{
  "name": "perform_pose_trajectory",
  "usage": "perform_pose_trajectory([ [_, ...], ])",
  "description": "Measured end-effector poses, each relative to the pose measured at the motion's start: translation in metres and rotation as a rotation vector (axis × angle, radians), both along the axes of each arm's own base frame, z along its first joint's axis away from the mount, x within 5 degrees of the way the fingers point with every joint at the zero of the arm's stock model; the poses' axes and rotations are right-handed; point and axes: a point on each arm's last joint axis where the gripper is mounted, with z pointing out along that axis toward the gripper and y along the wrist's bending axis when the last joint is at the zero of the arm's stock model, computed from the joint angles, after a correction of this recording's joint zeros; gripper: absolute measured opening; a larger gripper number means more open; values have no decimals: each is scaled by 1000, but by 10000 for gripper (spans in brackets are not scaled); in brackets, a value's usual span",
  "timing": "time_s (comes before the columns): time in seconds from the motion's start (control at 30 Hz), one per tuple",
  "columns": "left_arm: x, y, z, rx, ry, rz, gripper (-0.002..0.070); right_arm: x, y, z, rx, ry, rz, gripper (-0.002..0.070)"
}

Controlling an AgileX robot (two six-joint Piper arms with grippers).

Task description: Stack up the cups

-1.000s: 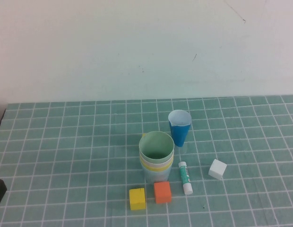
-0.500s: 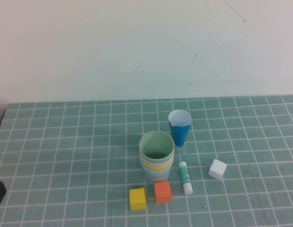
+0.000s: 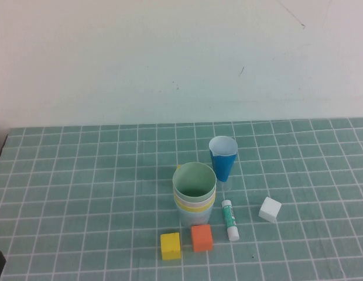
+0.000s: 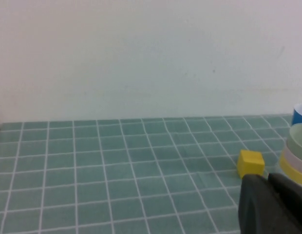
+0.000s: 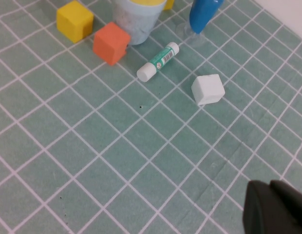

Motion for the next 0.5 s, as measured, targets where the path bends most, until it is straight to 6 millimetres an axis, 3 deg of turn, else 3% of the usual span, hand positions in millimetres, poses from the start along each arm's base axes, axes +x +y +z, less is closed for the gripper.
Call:
perform_pose_trajectory([
  [0.2,-1,5,-25,-80,-60,109,-1,0,0,0,0,0,0,-1],
  [0.5,-5,9,-43,-78,142,180,-2,0,0,0,1,3,0,-1],
])
